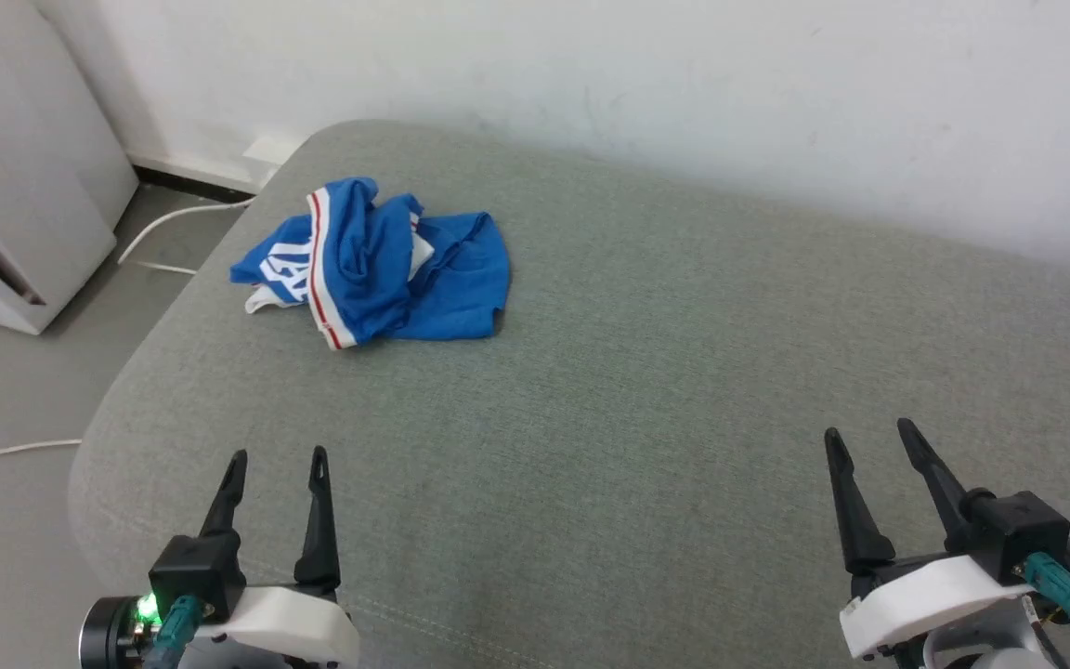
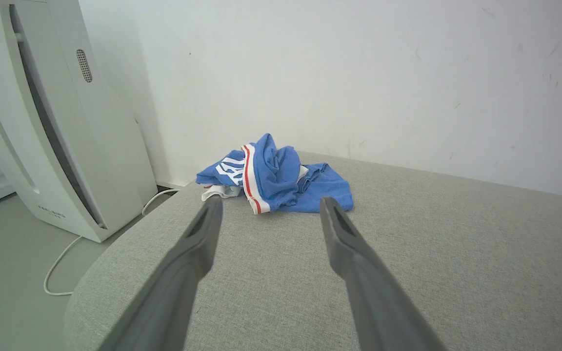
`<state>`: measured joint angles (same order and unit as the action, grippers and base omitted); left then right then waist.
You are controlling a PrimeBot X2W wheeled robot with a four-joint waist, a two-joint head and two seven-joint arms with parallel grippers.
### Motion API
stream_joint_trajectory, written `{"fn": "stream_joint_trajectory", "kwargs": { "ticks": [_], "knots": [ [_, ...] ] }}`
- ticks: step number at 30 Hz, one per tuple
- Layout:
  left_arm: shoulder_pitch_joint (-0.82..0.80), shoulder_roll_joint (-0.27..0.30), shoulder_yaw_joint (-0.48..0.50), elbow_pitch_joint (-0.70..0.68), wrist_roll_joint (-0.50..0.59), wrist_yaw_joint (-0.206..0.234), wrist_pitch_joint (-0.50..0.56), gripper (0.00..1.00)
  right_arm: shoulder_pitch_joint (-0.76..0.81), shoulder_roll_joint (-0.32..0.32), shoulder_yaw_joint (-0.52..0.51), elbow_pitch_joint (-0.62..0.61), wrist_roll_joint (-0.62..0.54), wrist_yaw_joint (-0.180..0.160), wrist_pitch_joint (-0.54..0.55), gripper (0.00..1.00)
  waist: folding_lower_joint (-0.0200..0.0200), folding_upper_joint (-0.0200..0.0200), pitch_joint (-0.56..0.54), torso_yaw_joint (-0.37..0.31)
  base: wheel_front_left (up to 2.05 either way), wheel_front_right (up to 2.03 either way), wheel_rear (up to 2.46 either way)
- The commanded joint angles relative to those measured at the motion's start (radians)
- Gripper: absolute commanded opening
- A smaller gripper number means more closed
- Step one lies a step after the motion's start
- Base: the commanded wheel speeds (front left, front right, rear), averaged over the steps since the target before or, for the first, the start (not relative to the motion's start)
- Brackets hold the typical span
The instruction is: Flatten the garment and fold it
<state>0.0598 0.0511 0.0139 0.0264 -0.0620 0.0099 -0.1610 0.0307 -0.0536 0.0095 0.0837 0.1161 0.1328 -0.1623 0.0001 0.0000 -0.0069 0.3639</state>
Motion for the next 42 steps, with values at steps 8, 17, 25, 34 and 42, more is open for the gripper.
{"fn": "stream_joint_trajectory", "kwargs": {
  "ticks": [8,17,25,34,42],
  "knots": [
    [0.013,-0.001,-0.005,0.003,-0.011,0.005,-0.026,1.00,0.011,0.002,0.005,0.019,0.016,-0.001,-0.025,1.00,0.0000,0.0000,0.005,0.046,0.00,0.00,0.00],
    [0.016,-0.001,-0.005,0.002,-0.016,0.007,-0.045,1.00,0.012,0.003,0.014,0.038,0.028,-0.002,-0.044,1.00,-0.0001,0.0000,0.004,0.087,0.00,0.00,0.00],
    [0.022,-0.001,-0.007,0.001,-0.020,0.007,-0.062,1.00,0.017,0.003,0.015,0.048,0.036,-0.002,-0.061,1.00,-0.0001,0.0000,0.004,0.122,0.00,0.00,0.00],
    [0.028,-0.001,-0.007,0.001,-0.031,0.009,-0.081,1.00,0.019,0.003,0.011,0.059,0.042,-0.002,-0.079,1.00,-0.0001,0.0000,0.008,0.159,0.00,0.00,0.00],
    [0.029,-0.001,-0.011,0.003,-0.041,0.004,-0.098,1.00,0.020,0.003,0.012,0.069,0.049,-0.002,-0.096,1.00,-0.0001,0.0000,0.012,0.191,0.00,0.00,0.00]
  ]
}}
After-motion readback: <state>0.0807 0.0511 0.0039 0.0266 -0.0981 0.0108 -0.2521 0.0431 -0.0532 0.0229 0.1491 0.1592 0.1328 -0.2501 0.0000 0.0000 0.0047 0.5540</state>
